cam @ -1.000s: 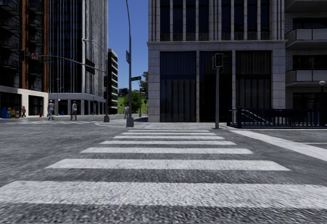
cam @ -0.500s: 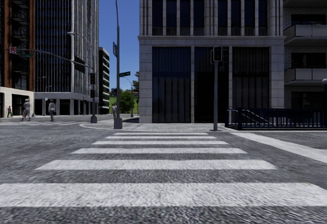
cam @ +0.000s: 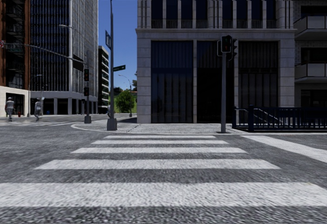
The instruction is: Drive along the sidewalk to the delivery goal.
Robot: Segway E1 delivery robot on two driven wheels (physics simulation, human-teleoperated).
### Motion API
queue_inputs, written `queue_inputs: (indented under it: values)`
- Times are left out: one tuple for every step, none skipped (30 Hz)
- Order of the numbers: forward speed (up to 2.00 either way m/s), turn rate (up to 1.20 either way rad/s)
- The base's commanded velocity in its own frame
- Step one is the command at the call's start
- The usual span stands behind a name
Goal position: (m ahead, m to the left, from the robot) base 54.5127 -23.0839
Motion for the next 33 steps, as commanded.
queue_inputs:
  values:
    - [2.00,0.00]
    - [2.00,0.00]
    - [2.00,0.00]
    - [2.00,0.00]
    - [2.00,0.00]
    - [2.00,0.00]
    - [2.00,0.00]
    - [2.00,0.00]
    - [2.00,0.00]
    - [2.00,0.00]
    - [2.00,0.00]
    - [2.00,0.00]
    - [2.00,0.00]
    - [2.00,0.00]
    - [2.00,0.00]
    - [2.00,0.00]
    - [2.00,0.00]
    - [2.00,0.00]
    - [2.00,0.00]
    - [2.00,0.00]
    - [2.00,0.00]
    - [2.00,0.00]
    - [2.00,0.00]
    - [2.00,0.00]
    - [2.00,0.00]
    - [2.00,0.00]
    - [2.00,0.00]
    - [2.00,0.00]
    - [2.00,0.00]
    - [2.00,0.00]
    - [2.00,0.00]
    - [2.00,0.00]
    - [2.00,0.00]
